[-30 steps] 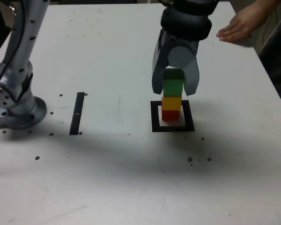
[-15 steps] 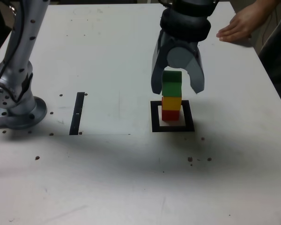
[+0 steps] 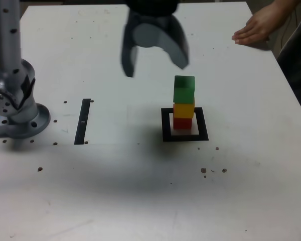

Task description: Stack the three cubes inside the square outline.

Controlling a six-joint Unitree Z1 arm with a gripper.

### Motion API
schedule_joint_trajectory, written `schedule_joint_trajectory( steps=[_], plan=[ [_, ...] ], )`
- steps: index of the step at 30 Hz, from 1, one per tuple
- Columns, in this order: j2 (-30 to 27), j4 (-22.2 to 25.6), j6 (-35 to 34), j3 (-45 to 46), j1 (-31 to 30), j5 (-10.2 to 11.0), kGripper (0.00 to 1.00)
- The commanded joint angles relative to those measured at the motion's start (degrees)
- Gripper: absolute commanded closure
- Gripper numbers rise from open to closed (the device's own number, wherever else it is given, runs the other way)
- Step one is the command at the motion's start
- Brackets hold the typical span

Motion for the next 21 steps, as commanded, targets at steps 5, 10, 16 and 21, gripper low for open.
schedule_joint_trajectory(
  steps=[5,10,16,21],
  plan=[
    [-6.01,-5.37,-1.21,12.72,0.09,-0.41,0.00],
    [-10.46,-11.85,-1.62,25.25,0.09,-1.69,0.00],
    [-13.87,-19.56,-1.72,38.33,0.09,-3.39,0.00],
    [-16.03,-25.40,-1.67,46.96,0.09,-3.91,0.00]
  ],
)
